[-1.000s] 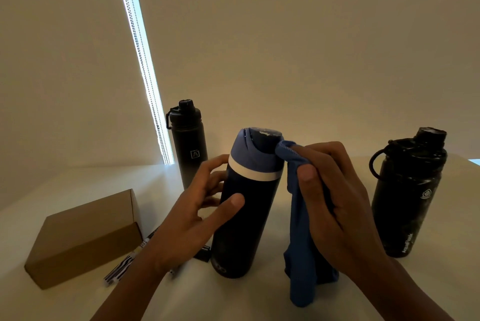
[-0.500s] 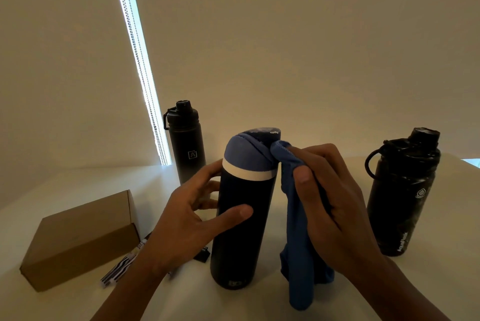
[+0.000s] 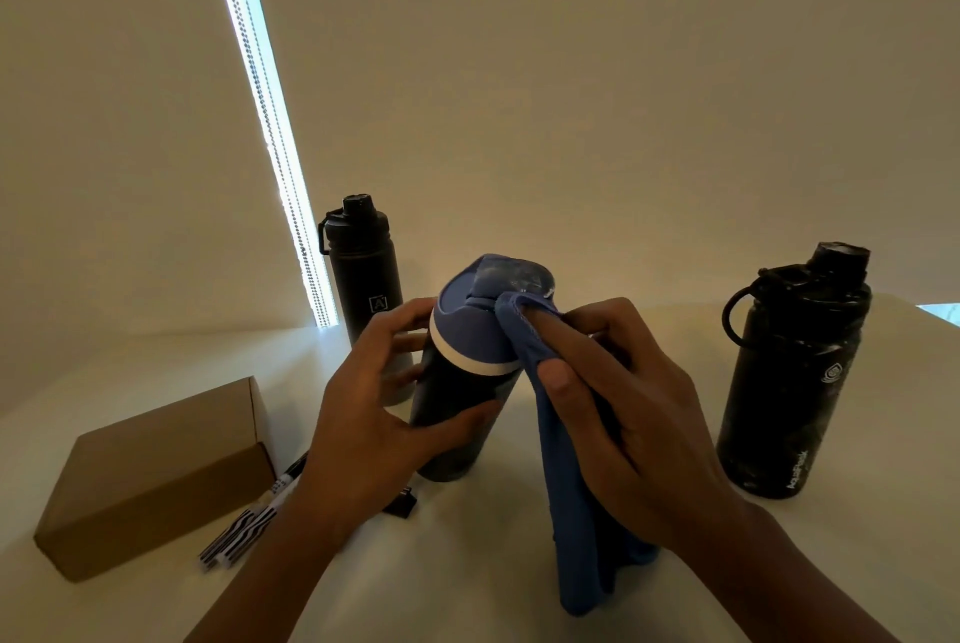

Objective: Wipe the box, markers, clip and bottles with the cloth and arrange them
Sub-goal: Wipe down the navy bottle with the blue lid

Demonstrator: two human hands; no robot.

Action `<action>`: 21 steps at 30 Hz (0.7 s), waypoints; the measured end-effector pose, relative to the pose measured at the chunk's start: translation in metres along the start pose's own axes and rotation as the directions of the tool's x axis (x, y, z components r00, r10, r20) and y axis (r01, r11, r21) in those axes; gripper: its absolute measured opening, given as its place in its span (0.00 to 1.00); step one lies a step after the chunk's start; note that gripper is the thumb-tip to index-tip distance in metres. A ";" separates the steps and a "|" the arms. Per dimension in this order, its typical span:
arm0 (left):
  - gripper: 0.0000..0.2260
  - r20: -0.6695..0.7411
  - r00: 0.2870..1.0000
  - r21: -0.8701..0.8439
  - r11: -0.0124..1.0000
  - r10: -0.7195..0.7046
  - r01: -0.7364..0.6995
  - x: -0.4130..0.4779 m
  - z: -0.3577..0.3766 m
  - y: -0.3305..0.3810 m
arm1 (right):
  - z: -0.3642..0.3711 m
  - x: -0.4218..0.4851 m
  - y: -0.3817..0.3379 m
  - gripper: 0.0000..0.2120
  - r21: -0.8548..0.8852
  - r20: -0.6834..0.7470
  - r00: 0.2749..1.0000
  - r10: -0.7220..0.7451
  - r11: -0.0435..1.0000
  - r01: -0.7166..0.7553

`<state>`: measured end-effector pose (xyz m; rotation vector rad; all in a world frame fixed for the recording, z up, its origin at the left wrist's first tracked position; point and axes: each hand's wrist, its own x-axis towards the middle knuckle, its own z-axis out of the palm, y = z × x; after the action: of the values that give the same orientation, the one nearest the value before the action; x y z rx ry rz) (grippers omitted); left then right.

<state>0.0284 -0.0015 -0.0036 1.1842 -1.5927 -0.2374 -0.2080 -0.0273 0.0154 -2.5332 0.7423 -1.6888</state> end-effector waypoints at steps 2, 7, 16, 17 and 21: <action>0.41 -0.018 1.000 0.013 1.000 0.019 -0.019 0.002 -0.001 -0.001 | 0.000 -0.001 0.005 0.18 -0.036 -0.009 1.000 0.007 0.999 -0.007; 0.41 -0.025 0.998 0.063 0.997 0.055 -0.053 0.005 -0.004 0.001 | 0.001 -0.001 0.009 0.17 -0.085 -0.043 0.998 0.043 0.995 -0.047; 0.44 -0.030 1.000 0.094 0.996 0.003 0.000 0.004 -0.002 -0.001 | 0.006 -0.001 0.009 0.17 -0.012 -0.065 0.982 0.176 0.984 -0.177; 0.44 -0.022 1.000 0.092 0.996 0.013 -0.011 0.005 -0.002 -0.001 | 0.005 -0.002 0.007 0.18 -0.010 -0.056 0.987 0.151 0.988 -0.152; 0.41 -0.009 0.999 0.100 0.994 0.051 -0.050 0.006 -0.006 0.001 | 0.004 0.000 0.007 0.17 0.026 -0.058 0.985 0.162 0.987 -0.161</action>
<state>0.0337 -0.0032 0.0030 1.2179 -1.6379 -0.1195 -0.2073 -0.0348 0.0117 -2.3458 0.9008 -1.7165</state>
